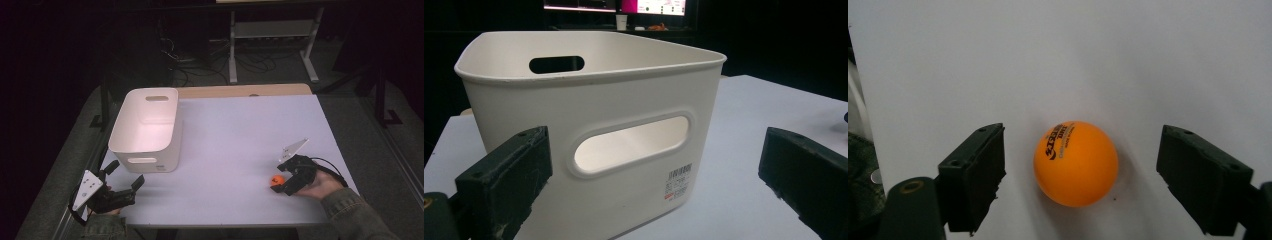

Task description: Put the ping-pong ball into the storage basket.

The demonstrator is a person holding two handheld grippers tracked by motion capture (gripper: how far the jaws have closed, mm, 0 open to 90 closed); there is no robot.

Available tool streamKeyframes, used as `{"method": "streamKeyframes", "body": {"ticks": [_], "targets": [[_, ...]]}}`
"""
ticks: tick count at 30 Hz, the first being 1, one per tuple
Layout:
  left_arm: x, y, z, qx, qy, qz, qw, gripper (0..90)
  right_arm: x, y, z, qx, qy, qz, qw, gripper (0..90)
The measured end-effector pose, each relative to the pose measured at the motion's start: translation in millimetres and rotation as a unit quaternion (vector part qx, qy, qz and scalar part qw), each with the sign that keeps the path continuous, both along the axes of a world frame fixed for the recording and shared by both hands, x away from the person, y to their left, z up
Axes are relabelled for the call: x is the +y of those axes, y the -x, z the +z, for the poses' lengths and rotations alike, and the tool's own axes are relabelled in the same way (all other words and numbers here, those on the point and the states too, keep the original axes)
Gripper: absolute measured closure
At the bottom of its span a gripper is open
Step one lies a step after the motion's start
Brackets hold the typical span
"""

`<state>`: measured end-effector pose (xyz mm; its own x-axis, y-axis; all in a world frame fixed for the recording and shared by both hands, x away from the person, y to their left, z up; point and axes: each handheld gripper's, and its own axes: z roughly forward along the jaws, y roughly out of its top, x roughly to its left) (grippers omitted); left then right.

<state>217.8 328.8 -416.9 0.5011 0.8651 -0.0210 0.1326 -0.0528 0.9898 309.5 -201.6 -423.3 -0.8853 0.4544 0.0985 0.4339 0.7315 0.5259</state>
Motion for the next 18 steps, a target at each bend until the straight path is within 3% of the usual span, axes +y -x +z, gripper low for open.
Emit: {"method": "streamKeyframes", "body": {"ticks": [7, 10, 18], "targets": [[-0.2, -0.2, -0.1, 0.001, -0.001, 0.0, 1.0, 0.2, 1.3, 0.4, -2.6, 0.011, 0.004, 0.003, 0.9999, 33.2], [-0.2, 0.0, -0.1, 0.001, -0.002, 0.0, 1.0, 0.2, 1.8, -0.3, -3.5, 0.006, 0.017, -0.004, 0.9998, 37.0], [-0.3, -0.1, -0.2, 0.001, -0.003, 0.0, 1.0, 0.2, -3.2, -1.6, -2.9, 0.025, 0.008, -0.006, 0.9996, 49.2]]}}
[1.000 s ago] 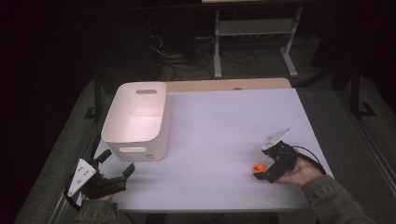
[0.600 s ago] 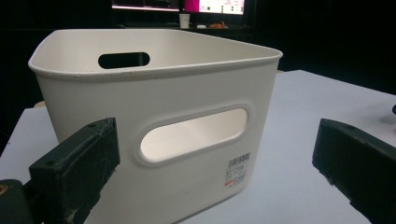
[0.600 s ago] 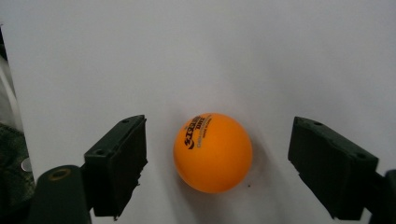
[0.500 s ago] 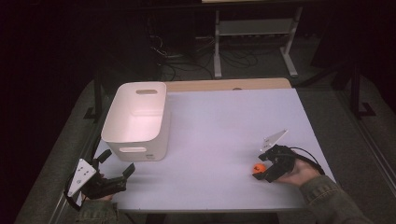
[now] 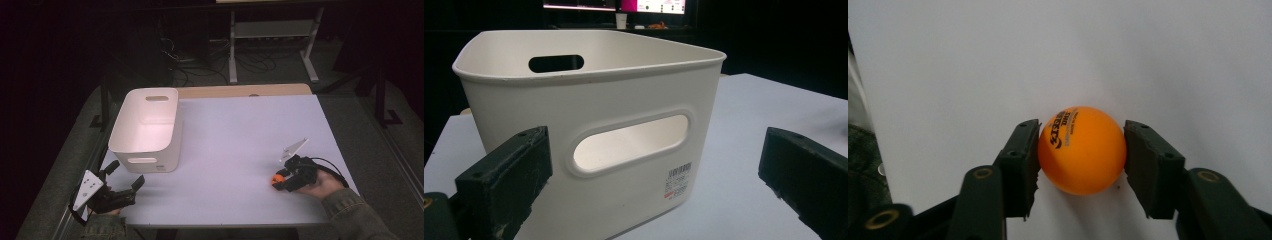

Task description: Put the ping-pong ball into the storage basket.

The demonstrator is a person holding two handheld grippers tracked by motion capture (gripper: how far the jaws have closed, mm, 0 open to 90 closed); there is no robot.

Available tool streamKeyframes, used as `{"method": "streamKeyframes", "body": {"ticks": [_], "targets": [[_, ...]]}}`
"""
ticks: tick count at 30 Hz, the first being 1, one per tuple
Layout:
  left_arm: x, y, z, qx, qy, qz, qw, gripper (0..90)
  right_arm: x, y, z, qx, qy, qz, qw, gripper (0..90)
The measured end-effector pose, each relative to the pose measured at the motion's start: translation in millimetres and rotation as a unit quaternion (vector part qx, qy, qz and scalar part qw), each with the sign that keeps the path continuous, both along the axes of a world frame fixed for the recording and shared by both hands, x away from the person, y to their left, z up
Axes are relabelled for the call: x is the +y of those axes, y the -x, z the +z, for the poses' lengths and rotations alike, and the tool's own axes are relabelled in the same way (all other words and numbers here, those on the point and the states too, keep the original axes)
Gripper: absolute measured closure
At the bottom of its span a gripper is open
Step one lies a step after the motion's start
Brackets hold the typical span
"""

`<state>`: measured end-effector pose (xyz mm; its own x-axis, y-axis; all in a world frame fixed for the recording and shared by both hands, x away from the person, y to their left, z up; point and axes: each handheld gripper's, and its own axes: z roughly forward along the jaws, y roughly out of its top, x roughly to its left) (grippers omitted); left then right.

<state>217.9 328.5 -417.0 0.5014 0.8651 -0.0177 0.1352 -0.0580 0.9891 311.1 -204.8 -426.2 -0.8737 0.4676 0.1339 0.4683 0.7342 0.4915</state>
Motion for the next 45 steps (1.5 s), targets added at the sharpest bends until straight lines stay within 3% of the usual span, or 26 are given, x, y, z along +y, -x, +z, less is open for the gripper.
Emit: {"method": "streamKeyframes", "body": {"ticks": [6, 18, 45], "targets": [[0.4, 0.5, 0.3, -0.003, 0.002, 0.001, 1.0, 0.2, -4.1, -1.2, 5.2, 0.004, -0.016, -0.017, 0.9997, 49.8], [0.3, 0.5, 0.3, -0.003, 0.003, 0.0, 1.0, 0.2, -4.0, -5.2, 23.8, -0.007, -0.033, -0.012, 0.9994, 49.9], [0.3, 0.5, 0.2, -0.001, 0.002, -0.001, 1.0, 0.2, 8.0, -13.7, 59.4, -0.041, -0.039, 0.006, 0.9983, 49.9]]}}
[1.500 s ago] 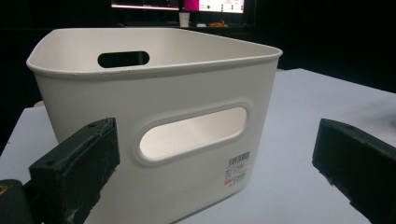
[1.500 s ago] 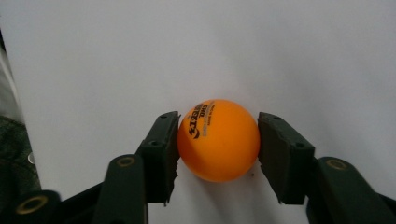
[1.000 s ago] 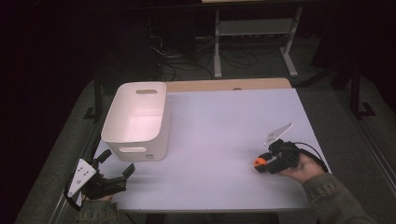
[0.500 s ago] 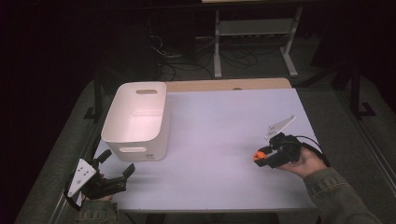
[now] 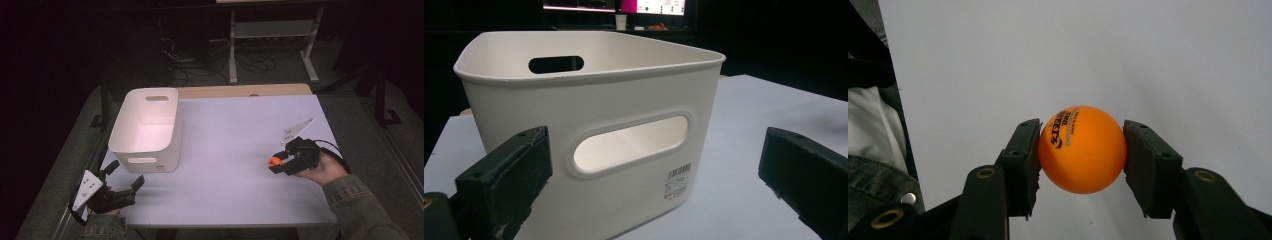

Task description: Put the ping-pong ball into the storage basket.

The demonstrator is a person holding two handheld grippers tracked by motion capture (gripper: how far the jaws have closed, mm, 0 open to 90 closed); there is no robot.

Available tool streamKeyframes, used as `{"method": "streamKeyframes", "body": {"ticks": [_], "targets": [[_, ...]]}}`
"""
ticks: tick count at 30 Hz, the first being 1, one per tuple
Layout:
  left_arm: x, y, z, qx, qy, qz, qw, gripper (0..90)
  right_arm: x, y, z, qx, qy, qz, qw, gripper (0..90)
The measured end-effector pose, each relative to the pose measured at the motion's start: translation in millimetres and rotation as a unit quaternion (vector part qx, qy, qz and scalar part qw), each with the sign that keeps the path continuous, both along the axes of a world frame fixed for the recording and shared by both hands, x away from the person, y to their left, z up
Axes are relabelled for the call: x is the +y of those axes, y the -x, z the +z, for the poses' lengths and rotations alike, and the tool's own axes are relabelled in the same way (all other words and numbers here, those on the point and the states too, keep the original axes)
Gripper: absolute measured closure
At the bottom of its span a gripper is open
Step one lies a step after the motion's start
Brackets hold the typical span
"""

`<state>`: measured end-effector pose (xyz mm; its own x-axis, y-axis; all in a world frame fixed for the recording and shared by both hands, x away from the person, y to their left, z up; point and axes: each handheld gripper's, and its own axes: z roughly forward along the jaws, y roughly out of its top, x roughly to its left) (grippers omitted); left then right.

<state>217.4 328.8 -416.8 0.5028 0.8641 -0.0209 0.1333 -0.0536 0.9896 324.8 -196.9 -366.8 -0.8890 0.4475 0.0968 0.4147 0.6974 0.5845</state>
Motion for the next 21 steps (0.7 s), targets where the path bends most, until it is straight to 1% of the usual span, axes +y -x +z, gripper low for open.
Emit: {"method": "streamKeyframes", "body": {"ticks": [2, 3, 5, 15, 21], "targets": [[0.0, 0.0, 0.0, 0.0, 0.0, 0.0, 1.0, 0.2, 0.7, 0.0, 0.9, 0.0, 0.001, 0.0, 1.0, 49.9], [0.0, 0.0, 0.0, 0.001, -0.001, -0.001, 1.0, 0.2, 3.1, -0.8, 2.9, -0.005, 0.007, 0.001, 1.0, 49.9], [-0.4, 0.0, -0.1, 0.001, -0.003, -0.002, 1.0, 0.2, 3.9, -1.0, 3.5, -0.006, 0.007, 0.001, 1.0, 49.9], [0.0, 0.1, 0.0, 0.001, 0.0, -0.001, 1.0, 0.3, 16.3, -6.7, 11.2, -0.013, 0.006, 0.012, 0.9998, 49.9], [0.0, 0.1, 0.0, 0.001, -0.001, -0.002, 1.0, 0.3, 24.4, -9.4, 19.3, -0.017, 0.003, 0.018, 0.9997, 49.9]]}}
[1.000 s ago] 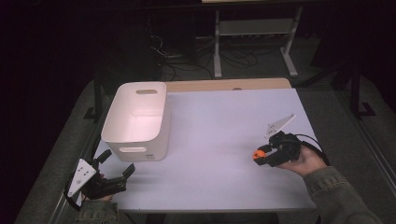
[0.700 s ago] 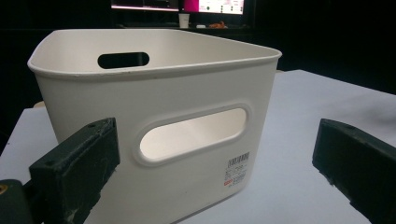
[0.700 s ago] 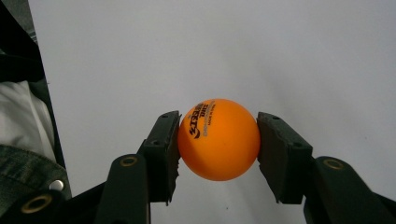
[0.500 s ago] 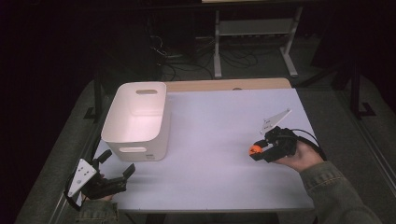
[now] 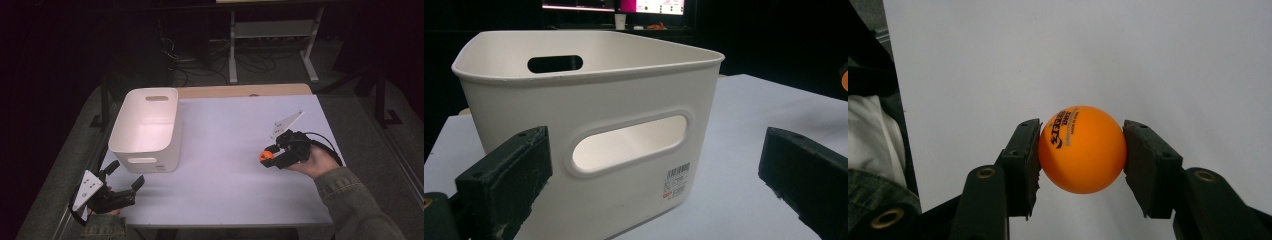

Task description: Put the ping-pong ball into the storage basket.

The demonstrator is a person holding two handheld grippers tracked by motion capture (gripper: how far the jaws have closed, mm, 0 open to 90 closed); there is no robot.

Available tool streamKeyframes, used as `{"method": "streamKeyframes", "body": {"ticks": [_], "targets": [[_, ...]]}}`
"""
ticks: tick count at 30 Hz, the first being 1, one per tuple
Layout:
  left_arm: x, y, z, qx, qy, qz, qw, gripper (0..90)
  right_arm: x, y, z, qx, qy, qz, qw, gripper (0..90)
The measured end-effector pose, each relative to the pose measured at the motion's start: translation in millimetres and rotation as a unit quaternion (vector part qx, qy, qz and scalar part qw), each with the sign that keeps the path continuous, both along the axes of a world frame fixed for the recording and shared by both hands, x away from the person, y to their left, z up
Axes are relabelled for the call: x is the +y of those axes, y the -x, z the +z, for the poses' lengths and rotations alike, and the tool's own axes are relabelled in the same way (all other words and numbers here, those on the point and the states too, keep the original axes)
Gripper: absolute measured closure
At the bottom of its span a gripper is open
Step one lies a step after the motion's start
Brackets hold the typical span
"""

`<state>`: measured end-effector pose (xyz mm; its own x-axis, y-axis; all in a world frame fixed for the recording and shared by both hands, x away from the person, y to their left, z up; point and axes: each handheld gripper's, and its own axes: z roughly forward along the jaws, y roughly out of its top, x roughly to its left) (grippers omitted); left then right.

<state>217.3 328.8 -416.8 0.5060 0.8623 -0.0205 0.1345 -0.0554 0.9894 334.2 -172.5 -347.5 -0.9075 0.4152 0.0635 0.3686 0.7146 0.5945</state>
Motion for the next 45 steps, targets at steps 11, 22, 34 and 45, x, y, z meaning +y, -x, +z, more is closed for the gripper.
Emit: {"method": "streamKeyframes", "body": {"ticks": [11, 22, 34, 45], "targets": [[-0.1, -0.1, -0.1, 0.0, 0.001, -0.001, 1.0, 0.2, 19.4, -7.6, 10.9, -0.007, 0.0, 0.02, 0.9998, 49.9], [0.1, 0.0, -0.1, 0.0, 0.0, -0.001, 1.0, 0.3, 38.8, -14.1, 14.5, -0.01, -0.001, 0.038, 0.9992, 49.9], [0.1, -0.1, -0.1, 0.001, 0.0, -0.001, 1.0, 0.3, 49.2, -19.3, 18.9, -0.011, 0.004, 0.048, 0.9988, 49.9], [0.0, -0.2, -0.2, 0.002, -0.001, -0.001, 1.0, 0.2, 61.1, -24.0, 29.5, -0.02, -0.001, 0.057, 0.9982, 49.9]]}}
